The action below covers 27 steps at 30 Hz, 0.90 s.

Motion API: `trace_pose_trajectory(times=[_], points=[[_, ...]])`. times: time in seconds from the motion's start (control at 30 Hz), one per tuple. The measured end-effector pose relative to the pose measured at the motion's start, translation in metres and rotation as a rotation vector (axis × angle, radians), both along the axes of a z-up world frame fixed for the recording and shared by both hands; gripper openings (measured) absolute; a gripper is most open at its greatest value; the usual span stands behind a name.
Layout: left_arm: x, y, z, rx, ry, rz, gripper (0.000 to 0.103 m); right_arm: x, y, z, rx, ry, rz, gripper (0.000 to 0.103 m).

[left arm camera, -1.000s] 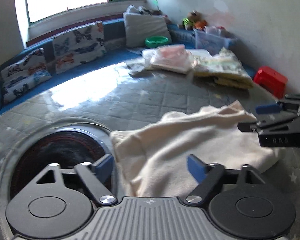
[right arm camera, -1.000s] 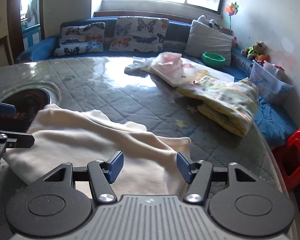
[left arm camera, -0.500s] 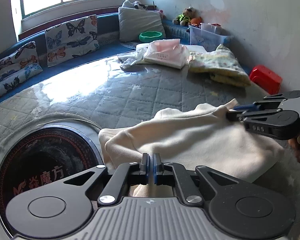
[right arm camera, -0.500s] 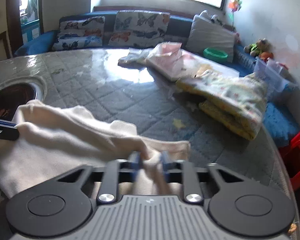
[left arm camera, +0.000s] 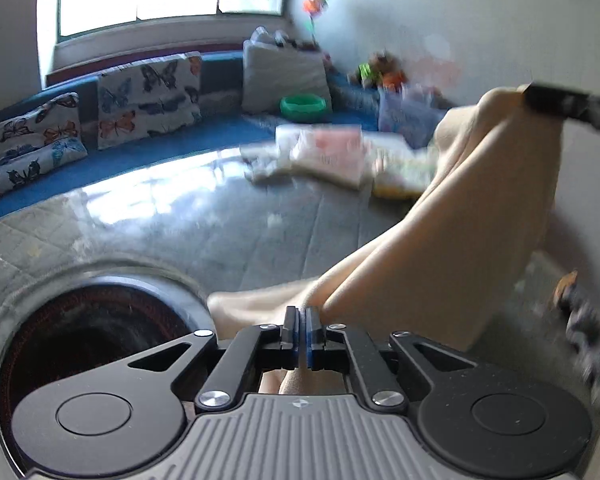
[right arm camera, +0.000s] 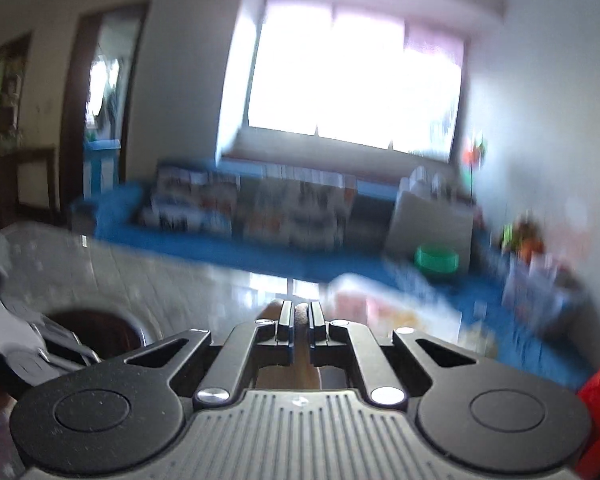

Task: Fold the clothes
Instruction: 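Grasp the sweatshirt with the left gripper and lift it up, then lower the sweatshirt onto the table and open the left gripper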

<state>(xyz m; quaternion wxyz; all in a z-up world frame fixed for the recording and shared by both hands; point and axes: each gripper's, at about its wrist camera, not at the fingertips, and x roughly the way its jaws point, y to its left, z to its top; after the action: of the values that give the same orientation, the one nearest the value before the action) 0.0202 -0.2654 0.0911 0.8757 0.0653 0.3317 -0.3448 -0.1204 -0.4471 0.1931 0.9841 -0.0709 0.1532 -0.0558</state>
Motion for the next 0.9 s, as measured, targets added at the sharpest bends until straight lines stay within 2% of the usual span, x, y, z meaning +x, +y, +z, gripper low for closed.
trace_pose_trajectory(times=[0.17,0.33,0.5,0.63,0.8,0.9], points=[[-0.011,0.019,0.048,-0.121,-0.074,0.007,0.003,-0.025,0.029,0.06,-0.057,-0.188,0.071,0.005],[-0.03,0.046,0.088,-0.228,-0.127,0.023,0.003,-0.058,0.053,0.085,-0.109,-0.287,0.112,0.005],[-0.046,0.067,0.113,-0.299,-0.157,0.035,0.003,-0.069,0.054,0.082,-0.134,-0.253,0.086,0.005],[-0.042,0.065,0.123,-0.286,-0.182,0.051,0.003,-0.061,0.038,0.072,-0.119,-0.215,0.027,0.005],[-0.036,0.063,0.136,-0.301,-0.192,0.072,0.003,-0.052,0.024,0.079,-0.097,-0.236,-0.04,0.005],[-0.039,0.066,0.14,-0.314,-0.218,0.06,0.003,-0.057,0.028,0.082,-0.091,-0.254,-0.038,0.005]])
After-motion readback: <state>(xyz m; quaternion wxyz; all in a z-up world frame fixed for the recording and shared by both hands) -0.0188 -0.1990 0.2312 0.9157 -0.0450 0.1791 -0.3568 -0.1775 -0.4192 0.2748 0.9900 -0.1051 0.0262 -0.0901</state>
